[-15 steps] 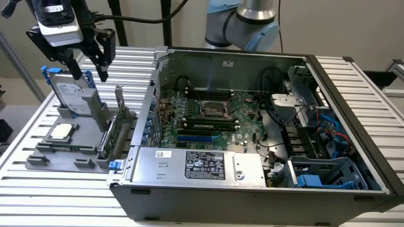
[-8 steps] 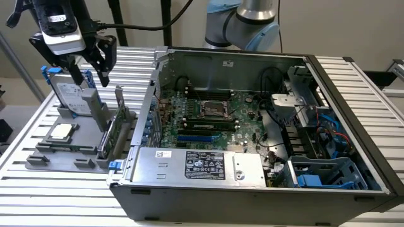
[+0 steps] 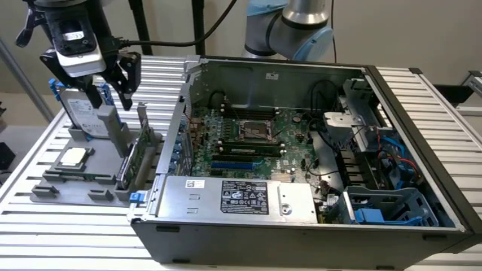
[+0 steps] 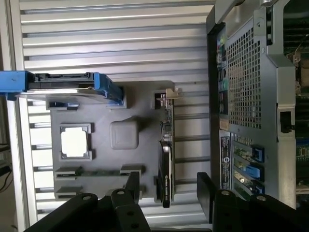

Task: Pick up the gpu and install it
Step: 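Pick up the gpu and move the gpu toward the slot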

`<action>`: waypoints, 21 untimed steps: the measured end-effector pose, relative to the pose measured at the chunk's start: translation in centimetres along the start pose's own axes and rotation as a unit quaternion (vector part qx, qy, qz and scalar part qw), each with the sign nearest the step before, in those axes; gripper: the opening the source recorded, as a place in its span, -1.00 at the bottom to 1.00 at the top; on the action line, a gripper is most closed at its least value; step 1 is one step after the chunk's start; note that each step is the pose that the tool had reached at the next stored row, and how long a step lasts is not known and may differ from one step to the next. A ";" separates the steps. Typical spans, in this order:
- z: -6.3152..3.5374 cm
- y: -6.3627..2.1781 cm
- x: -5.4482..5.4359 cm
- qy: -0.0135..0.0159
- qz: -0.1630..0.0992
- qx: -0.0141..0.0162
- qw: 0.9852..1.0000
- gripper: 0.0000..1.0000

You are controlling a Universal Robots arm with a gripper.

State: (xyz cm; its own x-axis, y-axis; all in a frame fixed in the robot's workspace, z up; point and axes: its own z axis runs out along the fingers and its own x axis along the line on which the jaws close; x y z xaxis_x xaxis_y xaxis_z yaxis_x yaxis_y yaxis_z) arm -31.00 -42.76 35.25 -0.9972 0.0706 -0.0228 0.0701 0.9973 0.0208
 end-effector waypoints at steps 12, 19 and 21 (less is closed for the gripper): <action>2.18 -0.09 0.0 0.000 0.000 0.000 1.000 1.00; 3.45 -0.18 0.1 0.000 0.000 0.000 1.000 1.00; 3.82 -0.20 0.1 0.000 0.000 0.000 1.000 1.00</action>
State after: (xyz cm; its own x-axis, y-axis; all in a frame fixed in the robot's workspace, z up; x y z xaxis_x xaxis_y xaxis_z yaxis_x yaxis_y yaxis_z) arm -31.00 -42.88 31.43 -0.9972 0.0706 -0.0227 0.0701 0.9973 0.0208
